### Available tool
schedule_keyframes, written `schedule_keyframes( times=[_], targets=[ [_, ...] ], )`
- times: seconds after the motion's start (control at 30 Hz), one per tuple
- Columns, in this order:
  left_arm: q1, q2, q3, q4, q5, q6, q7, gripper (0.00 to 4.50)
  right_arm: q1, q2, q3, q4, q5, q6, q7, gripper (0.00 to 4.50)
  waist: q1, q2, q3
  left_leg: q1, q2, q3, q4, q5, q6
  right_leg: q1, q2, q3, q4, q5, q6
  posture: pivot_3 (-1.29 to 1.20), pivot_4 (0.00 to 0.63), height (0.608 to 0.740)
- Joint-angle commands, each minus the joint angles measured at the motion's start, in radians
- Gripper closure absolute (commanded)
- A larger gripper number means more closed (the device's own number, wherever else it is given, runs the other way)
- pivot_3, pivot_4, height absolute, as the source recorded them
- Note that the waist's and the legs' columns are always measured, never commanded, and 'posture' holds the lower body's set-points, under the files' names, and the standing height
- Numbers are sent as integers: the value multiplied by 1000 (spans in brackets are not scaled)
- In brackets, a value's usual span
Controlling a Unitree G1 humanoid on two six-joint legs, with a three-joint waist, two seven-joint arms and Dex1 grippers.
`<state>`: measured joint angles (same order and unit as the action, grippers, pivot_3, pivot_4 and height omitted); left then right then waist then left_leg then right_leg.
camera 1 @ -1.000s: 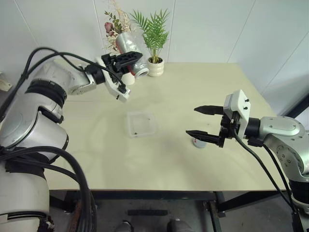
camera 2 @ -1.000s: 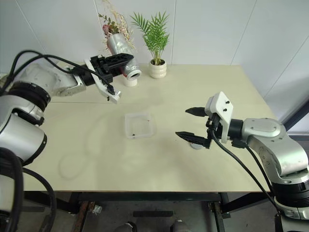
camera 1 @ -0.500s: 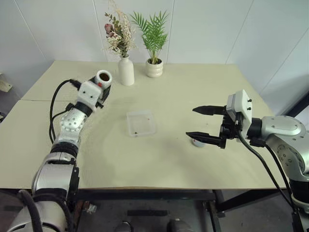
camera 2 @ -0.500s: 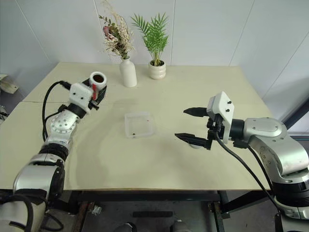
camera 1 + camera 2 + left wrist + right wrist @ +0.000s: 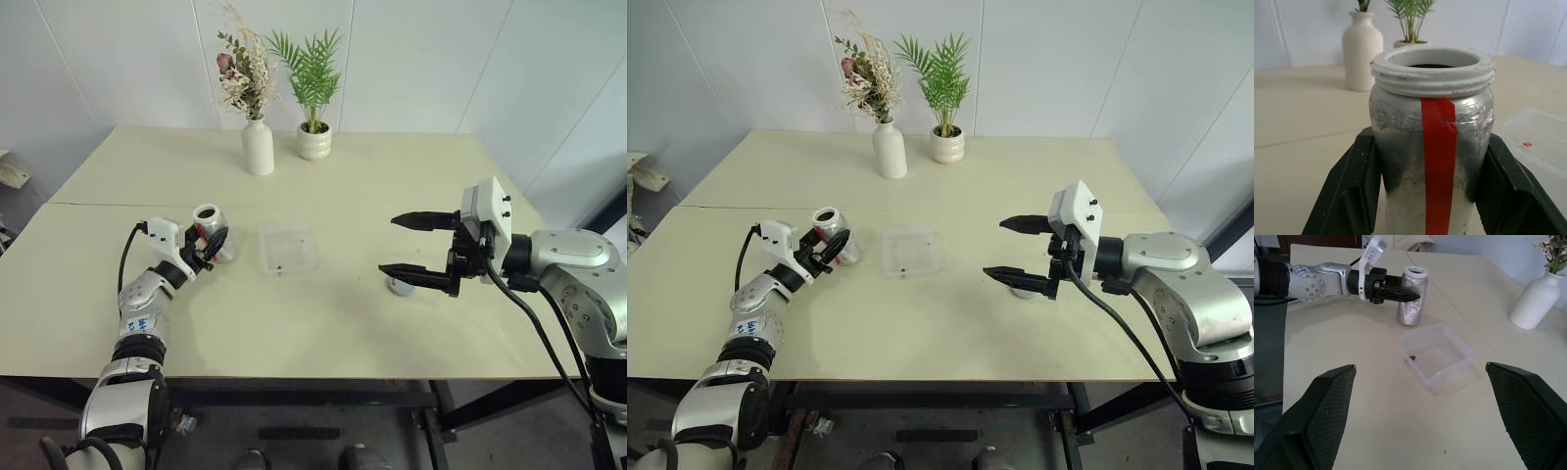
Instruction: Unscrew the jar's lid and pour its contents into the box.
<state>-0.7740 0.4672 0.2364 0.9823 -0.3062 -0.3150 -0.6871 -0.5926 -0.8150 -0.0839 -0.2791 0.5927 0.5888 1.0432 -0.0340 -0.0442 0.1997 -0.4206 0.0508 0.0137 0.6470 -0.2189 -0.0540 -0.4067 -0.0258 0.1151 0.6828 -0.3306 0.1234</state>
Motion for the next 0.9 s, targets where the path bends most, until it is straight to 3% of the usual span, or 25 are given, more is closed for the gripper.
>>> schedule_keyframes(
  times=[0.03,0.43,0.63,0.7,0.9],
  targets=[
    [-5,40,-28,-32,43,38,-35,2371,-3,-11,-34,-20,21,-17,15,0,-2,0,0,0,0,0,0,0,0,0,0,0,0,0,0,0,150,740],
    [-23,68,-57,-48,89,111,-61,2371,17,-7,-34,-25,10,-40,10,0,-2,0,0,0,0,0,-1,0,0,1,0,0,-3,0,0,0,150,740],
    [-21,79,-55,-59,90,128,-81,483,21,-11,-34,-26,5,-44,9,0,-1,0,0,-1,0,0,-2,0,1,1,0,0,-5,0,0,0,150,740],
    [-19,83,-55,-68,87,134,-97,55,19,-11,-34,-25,4,-45,10,0,-1,0,0,-1,0,0,-3,0,1,1,0,0,-6,0,0,0,150,740],
    [7,124,-49,-122,71,174,-185,55,11,-14,-31,-17,3,-44,16,0,-3,0,0,-1,0,0,-7,-1,1,0,0,0,-10,0,0,0,150,740]
  ],
)
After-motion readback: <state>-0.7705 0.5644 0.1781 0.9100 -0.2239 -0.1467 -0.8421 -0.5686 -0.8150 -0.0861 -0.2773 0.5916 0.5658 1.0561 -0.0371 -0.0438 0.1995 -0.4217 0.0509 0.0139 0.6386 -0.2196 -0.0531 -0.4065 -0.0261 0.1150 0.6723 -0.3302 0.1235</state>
